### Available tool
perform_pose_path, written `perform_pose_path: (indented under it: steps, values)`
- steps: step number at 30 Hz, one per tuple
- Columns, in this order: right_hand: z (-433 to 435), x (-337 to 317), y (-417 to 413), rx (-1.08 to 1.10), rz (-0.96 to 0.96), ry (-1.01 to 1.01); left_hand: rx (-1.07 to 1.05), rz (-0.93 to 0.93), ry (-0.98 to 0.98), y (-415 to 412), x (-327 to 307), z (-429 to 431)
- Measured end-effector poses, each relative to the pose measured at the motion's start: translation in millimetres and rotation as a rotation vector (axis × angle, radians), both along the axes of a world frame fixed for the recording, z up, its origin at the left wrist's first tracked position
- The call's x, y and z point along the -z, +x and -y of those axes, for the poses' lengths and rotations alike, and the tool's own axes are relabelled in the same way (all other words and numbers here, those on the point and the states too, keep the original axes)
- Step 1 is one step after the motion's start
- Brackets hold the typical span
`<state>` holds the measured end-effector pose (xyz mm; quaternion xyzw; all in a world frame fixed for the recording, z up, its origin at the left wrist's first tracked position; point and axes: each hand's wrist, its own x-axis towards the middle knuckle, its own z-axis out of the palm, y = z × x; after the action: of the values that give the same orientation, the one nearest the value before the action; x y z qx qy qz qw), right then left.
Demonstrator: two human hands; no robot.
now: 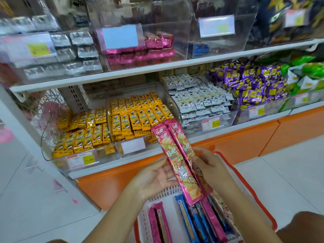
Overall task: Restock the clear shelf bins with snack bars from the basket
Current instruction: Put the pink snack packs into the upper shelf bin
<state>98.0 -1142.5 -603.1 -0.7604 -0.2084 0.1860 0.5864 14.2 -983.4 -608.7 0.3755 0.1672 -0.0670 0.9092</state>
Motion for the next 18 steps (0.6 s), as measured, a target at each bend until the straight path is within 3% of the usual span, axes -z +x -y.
perform_pose_path:
  steps: [6, 9, 12, 18]
  values:
    - [-9, -30, -19, -0.113, 0.387, -0.353, -0.05, 0.076, 0.163, 7, -38, 1]
    - [-8, -60, -12, -0.1, 0.404, -0.219, -0.046, 0.145, 0.327, 7, -76, -6]
    - [-8, -111, -2, -0.152, 0.338, -0.109, -0.158, 0.211, 0.754, 7, -123, -20]
    - [-25, -234, 42, -0.071, 0.524, -0.077, -0.732, 0.335, 1.821, 16, -218, -83]
